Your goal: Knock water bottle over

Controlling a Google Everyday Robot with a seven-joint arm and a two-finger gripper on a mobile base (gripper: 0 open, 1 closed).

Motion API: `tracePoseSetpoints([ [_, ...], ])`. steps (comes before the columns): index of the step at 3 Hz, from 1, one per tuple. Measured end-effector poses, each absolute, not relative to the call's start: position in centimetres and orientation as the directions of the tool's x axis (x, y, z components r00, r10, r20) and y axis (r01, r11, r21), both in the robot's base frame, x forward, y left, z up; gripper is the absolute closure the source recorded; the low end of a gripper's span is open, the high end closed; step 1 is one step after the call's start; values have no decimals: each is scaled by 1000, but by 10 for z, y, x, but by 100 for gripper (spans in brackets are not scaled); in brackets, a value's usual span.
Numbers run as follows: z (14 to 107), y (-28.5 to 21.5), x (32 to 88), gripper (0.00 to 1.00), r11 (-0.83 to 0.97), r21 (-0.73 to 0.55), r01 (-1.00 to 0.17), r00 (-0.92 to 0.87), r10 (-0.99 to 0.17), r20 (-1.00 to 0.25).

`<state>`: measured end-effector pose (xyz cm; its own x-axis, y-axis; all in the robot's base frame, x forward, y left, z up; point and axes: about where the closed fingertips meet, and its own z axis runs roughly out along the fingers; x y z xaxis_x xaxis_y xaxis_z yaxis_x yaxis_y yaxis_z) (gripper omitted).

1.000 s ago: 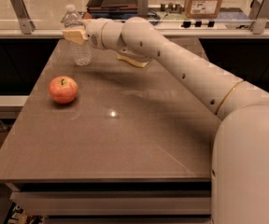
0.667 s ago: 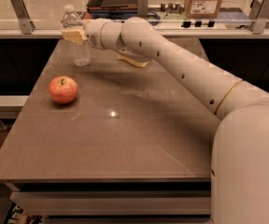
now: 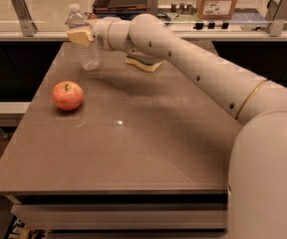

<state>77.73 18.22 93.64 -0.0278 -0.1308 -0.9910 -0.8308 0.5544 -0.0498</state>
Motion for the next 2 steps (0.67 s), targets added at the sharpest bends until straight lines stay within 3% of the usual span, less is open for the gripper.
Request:
tracePoseSetpoints([
  [2, 945, 162, 771, 100, 582, -83, -809, -62, -226, -972],
])
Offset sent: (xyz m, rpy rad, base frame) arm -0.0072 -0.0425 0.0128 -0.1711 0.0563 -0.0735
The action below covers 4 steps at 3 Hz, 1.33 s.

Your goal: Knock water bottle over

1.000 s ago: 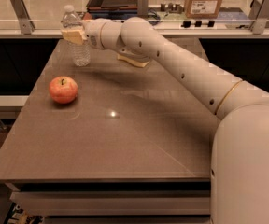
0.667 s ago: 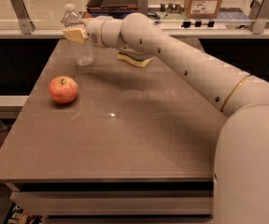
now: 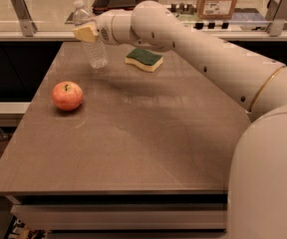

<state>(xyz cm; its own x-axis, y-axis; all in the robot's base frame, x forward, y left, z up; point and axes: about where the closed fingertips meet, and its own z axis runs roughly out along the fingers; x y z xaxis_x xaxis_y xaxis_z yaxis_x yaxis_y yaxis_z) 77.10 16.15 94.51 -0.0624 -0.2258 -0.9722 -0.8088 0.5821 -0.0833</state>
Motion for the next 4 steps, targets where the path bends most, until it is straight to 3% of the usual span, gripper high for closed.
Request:
tracePoseSetpoints([
  [4, 935, 126, 740, 100, 604, -87, -792, -274, -479, -834],
])
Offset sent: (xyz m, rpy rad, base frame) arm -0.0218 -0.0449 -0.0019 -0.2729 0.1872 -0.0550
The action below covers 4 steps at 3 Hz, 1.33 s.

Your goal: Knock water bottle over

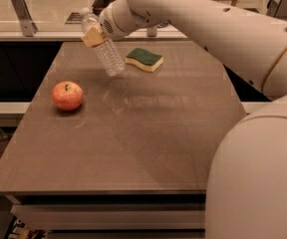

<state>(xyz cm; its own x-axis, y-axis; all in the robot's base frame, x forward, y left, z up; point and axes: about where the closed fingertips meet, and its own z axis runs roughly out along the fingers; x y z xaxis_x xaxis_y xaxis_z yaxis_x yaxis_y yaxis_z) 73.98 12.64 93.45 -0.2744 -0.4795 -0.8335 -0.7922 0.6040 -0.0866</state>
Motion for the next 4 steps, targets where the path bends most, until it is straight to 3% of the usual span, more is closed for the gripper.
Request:
tracePoseSetpoints([
  [4, 898, 152, 750, 100, 513, -39, -858, -374, -673, -638],
])
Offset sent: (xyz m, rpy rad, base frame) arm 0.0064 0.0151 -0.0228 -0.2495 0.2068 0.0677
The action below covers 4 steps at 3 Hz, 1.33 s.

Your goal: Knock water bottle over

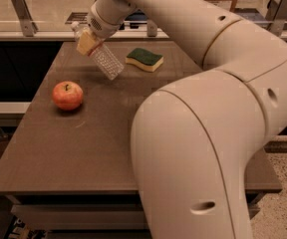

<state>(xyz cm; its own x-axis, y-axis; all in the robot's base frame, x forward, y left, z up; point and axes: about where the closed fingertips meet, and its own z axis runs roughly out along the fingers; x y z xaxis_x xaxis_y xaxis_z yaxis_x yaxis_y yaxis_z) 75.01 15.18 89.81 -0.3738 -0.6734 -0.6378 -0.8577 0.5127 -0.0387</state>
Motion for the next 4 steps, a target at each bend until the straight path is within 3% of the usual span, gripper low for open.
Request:
tracePoseSetpoints([
  [4, 850, 224, 772, 100, 356, 69, -932, -291, -620, -728],
])
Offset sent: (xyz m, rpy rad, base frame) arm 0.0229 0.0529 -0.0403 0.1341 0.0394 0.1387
